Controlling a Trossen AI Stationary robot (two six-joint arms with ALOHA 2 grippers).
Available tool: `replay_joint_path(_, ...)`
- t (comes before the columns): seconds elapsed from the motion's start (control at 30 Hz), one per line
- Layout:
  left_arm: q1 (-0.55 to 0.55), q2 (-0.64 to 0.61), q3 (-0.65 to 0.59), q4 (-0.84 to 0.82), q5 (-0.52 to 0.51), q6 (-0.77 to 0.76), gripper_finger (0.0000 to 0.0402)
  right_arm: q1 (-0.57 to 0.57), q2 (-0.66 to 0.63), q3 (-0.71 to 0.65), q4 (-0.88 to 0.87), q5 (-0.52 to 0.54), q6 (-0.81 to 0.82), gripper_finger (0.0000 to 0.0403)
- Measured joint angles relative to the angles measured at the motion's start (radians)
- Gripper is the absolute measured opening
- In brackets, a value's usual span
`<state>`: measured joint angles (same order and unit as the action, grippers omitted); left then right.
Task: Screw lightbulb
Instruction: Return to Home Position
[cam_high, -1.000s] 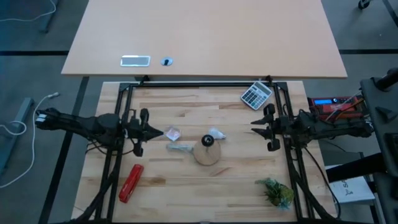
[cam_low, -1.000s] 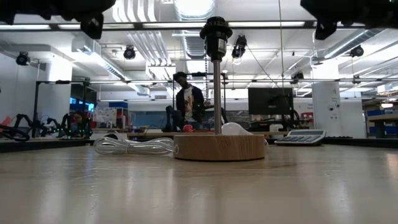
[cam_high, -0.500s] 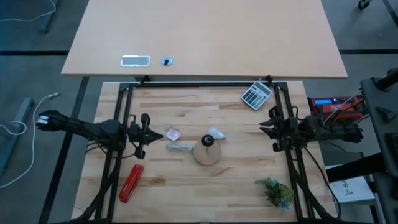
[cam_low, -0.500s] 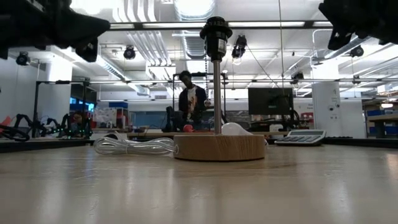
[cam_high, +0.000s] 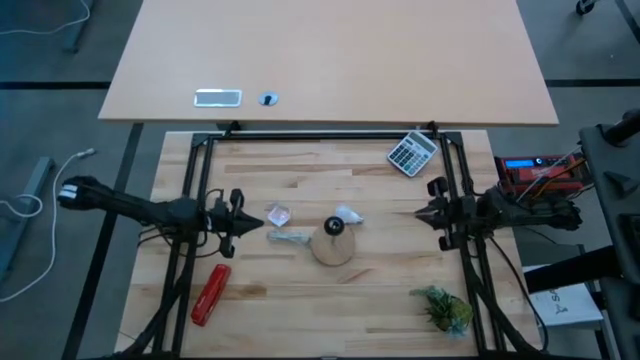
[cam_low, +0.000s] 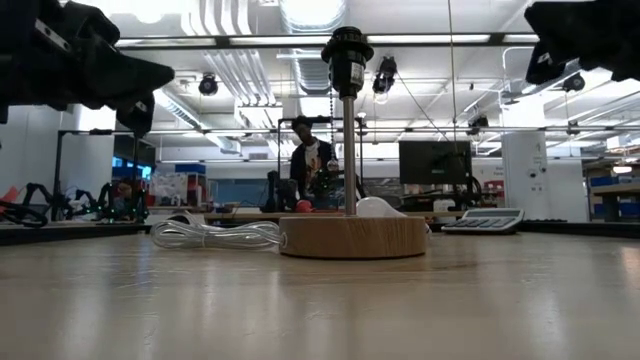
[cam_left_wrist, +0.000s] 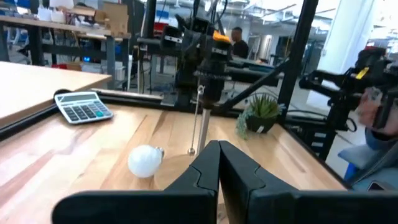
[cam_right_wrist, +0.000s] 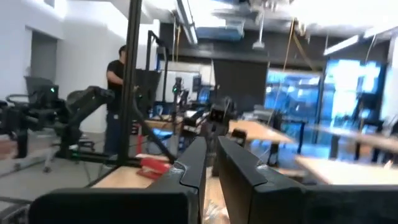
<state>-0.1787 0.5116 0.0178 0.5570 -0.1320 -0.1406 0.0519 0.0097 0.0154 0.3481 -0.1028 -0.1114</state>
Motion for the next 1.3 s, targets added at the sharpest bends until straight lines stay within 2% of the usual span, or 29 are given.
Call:
replay_joint_path(0.3,0.000,0.068,0.002,0.006,0.000,0.000,0.0000,0.000,0.029,0.000,-0.073,-0.002,0.178,0.0032)
replay_joint_path(1.3,0.000,0.257,0.002,0.001,0.000,0.000,0.0000,0.000,0.039,-0.001,-0.081,-0.001,0.181,0.0032)
